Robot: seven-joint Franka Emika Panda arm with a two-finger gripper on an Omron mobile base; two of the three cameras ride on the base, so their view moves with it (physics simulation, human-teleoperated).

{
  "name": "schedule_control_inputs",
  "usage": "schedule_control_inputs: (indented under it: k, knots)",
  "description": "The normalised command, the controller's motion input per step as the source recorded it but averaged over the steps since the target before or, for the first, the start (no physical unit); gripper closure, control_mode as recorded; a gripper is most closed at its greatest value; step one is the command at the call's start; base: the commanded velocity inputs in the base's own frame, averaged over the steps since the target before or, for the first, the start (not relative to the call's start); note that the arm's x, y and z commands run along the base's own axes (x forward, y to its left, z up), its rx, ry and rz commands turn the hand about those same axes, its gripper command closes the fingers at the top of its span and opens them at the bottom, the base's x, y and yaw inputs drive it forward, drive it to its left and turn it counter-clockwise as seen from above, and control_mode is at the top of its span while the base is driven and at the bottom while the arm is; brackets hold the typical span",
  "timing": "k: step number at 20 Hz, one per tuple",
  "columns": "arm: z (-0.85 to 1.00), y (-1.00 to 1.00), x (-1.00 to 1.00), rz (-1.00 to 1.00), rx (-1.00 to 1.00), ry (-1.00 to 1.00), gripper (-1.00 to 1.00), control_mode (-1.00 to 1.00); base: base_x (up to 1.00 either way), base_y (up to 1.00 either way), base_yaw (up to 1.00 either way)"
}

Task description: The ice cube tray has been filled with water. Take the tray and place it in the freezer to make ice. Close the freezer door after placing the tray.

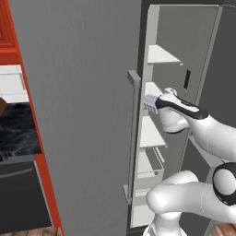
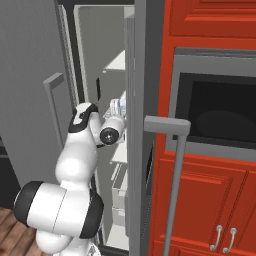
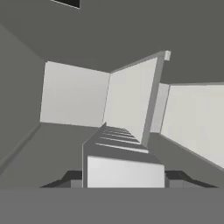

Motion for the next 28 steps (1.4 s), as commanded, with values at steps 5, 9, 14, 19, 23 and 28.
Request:
schedule_control_inputs:
  k: [5, 9, 14, 19, 23, 28]
  knots:
    - [0.09, -0.19, 0.0, -0.04, 0.0, 0.08, 1.0, -1.0, 0.0, 0.0, 0.0]
    - [0.17, -0.32, 0.0, -0.08, 0.0, 0.11, 1.0, -1.0, 0.0, 0.0, 0.0]
    - [0.25, -0.36, 0.04, -0.08, 0.01, 0.16, 1.0, -1.0, 0.0, 0.0, 0.0]
    - [0.35, -0.31, 0.17, -0.06, 0.03, 0.2, 1.0, -1.0, 0.0, 0.0, 0.0]
    - [0.47, -0.26, 0.21, -0.04, 0.05, 0.2, 1.0, -1.0, 0.0, 0.0, 0.0]
    - [0.19, -0.22, 0.02, -0.03, 0.08, 0.13, 1.0, -1.0, 0.0, 0.0, 0.0]
